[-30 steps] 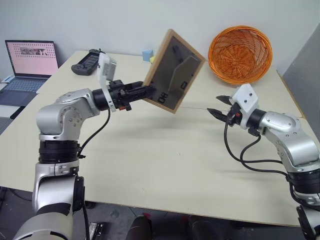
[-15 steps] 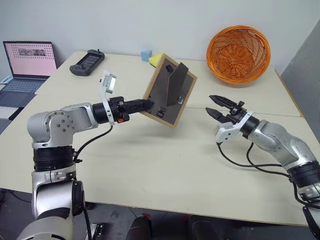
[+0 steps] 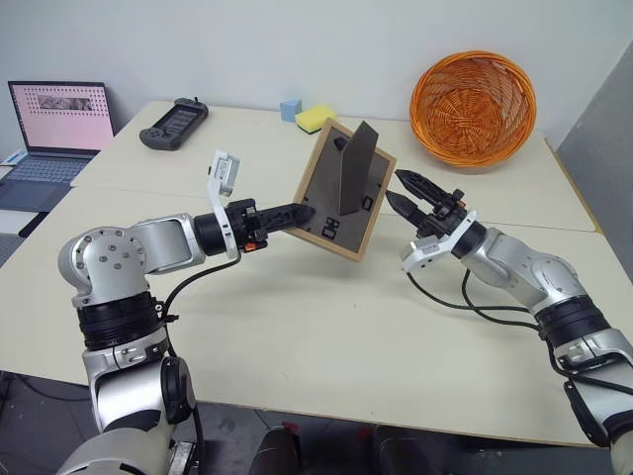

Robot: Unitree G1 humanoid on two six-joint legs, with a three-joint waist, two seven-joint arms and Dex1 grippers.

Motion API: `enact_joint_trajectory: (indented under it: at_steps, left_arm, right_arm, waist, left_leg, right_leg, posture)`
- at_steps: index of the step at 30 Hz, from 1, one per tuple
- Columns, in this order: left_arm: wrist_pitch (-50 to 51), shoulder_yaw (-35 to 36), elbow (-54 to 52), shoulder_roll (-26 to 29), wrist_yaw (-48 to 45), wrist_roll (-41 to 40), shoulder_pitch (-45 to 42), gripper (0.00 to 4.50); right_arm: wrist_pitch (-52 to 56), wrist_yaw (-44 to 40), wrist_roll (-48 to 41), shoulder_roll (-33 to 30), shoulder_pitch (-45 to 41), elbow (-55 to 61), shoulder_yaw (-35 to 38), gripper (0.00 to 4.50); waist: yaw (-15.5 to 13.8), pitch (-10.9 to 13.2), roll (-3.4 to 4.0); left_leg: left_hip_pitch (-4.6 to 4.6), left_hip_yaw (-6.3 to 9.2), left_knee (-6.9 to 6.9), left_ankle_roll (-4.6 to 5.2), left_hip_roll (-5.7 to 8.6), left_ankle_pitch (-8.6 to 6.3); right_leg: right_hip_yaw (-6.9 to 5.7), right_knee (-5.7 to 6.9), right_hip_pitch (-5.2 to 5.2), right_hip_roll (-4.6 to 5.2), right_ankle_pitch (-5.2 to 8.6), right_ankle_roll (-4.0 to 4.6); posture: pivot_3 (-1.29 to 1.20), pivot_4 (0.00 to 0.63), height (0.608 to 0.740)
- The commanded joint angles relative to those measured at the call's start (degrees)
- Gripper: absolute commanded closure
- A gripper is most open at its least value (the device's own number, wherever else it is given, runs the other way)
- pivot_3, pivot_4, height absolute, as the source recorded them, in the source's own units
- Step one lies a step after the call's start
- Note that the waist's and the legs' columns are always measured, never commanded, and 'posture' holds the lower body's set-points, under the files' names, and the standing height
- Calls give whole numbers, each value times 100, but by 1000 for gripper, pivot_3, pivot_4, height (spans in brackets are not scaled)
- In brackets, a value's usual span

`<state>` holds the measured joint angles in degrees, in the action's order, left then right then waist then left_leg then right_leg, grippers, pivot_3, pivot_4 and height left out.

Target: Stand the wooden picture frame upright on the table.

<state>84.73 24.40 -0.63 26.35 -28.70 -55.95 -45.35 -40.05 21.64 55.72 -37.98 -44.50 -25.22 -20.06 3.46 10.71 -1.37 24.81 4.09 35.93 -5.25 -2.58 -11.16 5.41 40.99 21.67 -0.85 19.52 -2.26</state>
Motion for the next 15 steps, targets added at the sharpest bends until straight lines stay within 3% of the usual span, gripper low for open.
enact_joint_trajectory:
  at_steps: [1, 15]
  left_arm:
    - [117, 125, -365, -133, 140, -380, -196, 3171]
    - [247, 218, -258, -46, 335, -514, -441, 3171]
  right_arm:
    - [-80, 213, 48, 94, -308, 1, -73, 1865]
    - [-97, 606, 153, 106, -360, -552, -310, 1865]
  waist:
    - [0, 0, 0]
    - [6, 0, 0]
  left_leg:
    - [0, 0, 0, 0, 0, 0]
    - [-3, -1, 0, 0, 1, 0]
  right_leg:
    - [0, 0, 0, 1, 0, 0]
    - [0, 1, -3, 1, 0, 0]
  posture:
    - [0, 150, 740]
    - [0, 150, 740]
